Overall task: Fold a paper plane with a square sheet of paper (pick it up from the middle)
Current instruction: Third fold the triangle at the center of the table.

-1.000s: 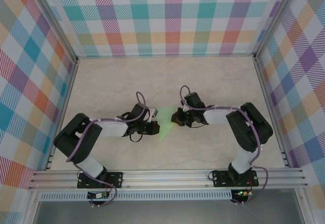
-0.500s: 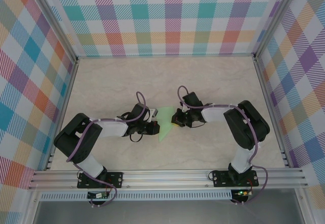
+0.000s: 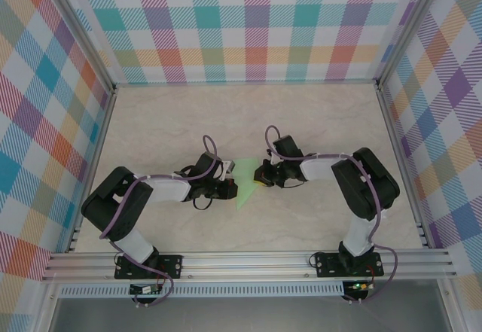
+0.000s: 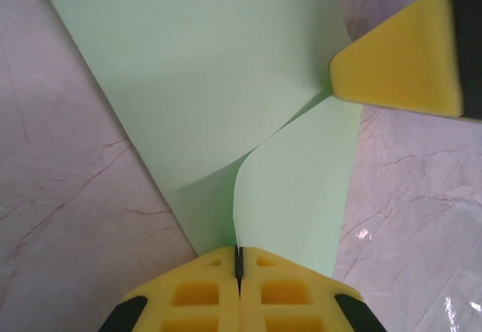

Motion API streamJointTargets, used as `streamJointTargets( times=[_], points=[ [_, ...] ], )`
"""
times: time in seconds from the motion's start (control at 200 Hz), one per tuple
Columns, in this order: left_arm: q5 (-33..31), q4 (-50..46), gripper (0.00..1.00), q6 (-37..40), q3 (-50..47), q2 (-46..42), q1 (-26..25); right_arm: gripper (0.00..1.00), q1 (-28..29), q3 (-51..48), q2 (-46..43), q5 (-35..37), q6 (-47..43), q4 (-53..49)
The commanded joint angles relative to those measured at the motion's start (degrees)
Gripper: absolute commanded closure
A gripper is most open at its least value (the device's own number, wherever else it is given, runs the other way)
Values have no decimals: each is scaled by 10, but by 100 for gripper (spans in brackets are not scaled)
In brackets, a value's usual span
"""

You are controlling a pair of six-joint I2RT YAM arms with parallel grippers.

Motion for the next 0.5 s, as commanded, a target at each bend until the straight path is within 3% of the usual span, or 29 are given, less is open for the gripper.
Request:
streamJointTargets(
  times=[0.0,0.135,0.495],
  points=[
    [-26,-65,96,15,-10,29,4,94,-1,-18,14,3,-1,20],
    [-27,-64,96,15,-12,28,4,94,-3,-20,16,7,-4,19],
    [-30,-59,95,10,-13,29,4,93,9,-22,-26,-69,7,79]
  ],
)
